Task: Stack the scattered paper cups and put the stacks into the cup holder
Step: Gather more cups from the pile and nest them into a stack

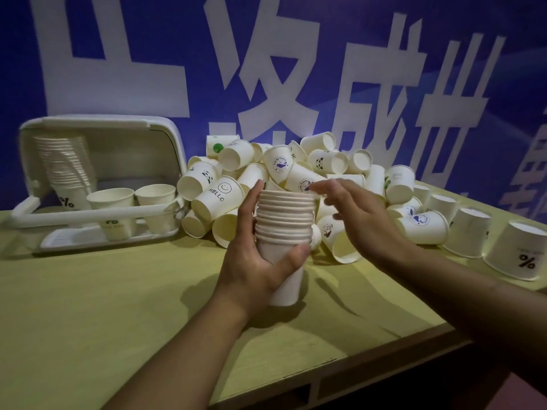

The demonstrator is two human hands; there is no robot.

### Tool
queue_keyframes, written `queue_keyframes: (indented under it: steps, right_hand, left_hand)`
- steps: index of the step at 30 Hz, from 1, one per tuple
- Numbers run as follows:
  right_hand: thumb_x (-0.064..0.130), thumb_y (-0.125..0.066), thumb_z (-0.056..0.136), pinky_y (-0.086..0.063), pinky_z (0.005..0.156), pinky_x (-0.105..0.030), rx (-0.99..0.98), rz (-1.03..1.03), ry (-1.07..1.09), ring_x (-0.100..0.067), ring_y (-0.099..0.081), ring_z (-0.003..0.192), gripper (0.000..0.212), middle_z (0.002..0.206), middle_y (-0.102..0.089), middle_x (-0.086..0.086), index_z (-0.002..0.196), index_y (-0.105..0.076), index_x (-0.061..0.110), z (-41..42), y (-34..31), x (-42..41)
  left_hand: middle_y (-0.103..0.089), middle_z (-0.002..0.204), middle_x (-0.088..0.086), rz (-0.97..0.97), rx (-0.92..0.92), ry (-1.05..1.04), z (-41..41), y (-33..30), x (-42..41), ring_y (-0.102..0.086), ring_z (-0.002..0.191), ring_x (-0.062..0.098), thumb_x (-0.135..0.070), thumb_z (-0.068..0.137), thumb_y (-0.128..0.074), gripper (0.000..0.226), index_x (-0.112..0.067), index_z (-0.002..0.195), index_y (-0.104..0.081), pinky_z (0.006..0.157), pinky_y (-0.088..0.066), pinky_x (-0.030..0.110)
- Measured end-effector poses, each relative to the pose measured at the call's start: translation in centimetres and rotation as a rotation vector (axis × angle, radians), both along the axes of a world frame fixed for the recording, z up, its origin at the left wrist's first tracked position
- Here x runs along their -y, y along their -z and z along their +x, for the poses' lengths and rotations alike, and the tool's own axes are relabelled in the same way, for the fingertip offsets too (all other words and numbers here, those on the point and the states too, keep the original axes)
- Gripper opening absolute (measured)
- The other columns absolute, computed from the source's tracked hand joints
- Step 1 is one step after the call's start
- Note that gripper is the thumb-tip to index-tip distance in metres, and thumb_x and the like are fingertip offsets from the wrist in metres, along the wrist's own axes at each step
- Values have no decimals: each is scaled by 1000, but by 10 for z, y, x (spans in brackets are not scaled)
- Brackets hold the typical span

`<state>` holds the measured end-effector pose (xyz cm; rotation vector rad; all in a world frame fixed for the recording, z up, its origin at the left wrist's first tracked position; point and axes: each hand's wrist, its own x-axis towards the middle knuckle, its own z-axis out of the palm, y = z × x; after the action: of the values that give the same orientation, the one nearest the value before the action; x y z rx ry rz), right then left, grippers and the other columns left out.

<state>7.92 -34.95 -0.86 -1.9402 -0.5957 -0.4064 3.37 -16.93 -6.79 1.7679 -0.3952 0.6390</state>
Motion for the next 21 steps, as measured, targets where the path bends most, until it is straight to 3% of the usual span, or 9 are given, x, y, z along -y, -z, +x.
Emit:
queue_keyframes:
  steps: [3, 7, 10, 12, 15, 18, 21]
  right_hand:
    - [43, -43, 102, -46, 78, -26, 51, -156, 224, -10, -57, 103, 35, 121, -61, 2, 120, -64, 21, 33, 8, 16]
    - [42, -58, 96, -43, 77, -28, -118, -428, 352, -12, -52, 105, 31, 129, -57, 1, 122, -61, 26, 61, 26, 32]
    - [42, -67, 91, -42, 63, -22, -293, -311, 310, -13, -55, 99, 42, 127, -57, 2, 128, -56, 26, 61, 26, 37]
    - [38, -72, 87, -48, 66, -25, -421, -259, 245, -14, -58, 94, 54, 125, -57, 0, 134, -50, 25, 58, 20, 39]
    - [31, -73, 86, -53, 81, -32, -574, -319, 137, -16, -60, 95, 69, 119, -57, -1, 144, -37, 25, 50, 11, 44]
    - [22, -74, 84, -54, 92, -39, -565, -359, 86, -24, -60, 107, 81, 131, -55, -8, 149, -26, 28, 45, 9, 55]
    - [15, -77, 81, -53, 83, -36, -408, -314, 129, -25, -53, 116, 93, 142, -43, -4, 149, -19, 40, 42, 11, 64]
  left_hand:
    - [-57, 137, -7, -26, -4, -45, 1, -1, -1, -64, 113, 9, -65, 58, -75, 100, -69, 140, -16, 93, -57, 39]
    - [-57, 133, -15, -1, -26, -42, 0, 1, -1, -63, 111, 6, -66, 58, -75, 98, -74, 136, -15, 95, -56, 43]
    - [-57, 124, -30, 15, -43, -20, 0, 2, 0, -62, 107, -5, -66, 58, -74, 96, -77, 132, -14, 93, -57, 34]
    - [-56, 122, -34, 10, -41, -13, 0, 2, 0, -61, 107, -7, -66, 59, -74, 96, -76, 134, -15, 92, -56, 30]
    - [-55, 126, -28, 5, -38, -8, 0, 2, 0, -61, 107, -6, -66, 59, -74, 100, -71, 140, -15, 92, -56, 30]
    - [-53, 129, -25, 13, -42, 2, -1, 1, 1, -61, 107, -5, -66, 59, -74, 100, -71, 140, -14, 90, -57, 31]
    - [-54, 134, -18, 11, -48, 1, -1, 2, 1, -62, 111, 1, -65, 59, -74, 103, -69, 142, -15, 92, -57, 36]
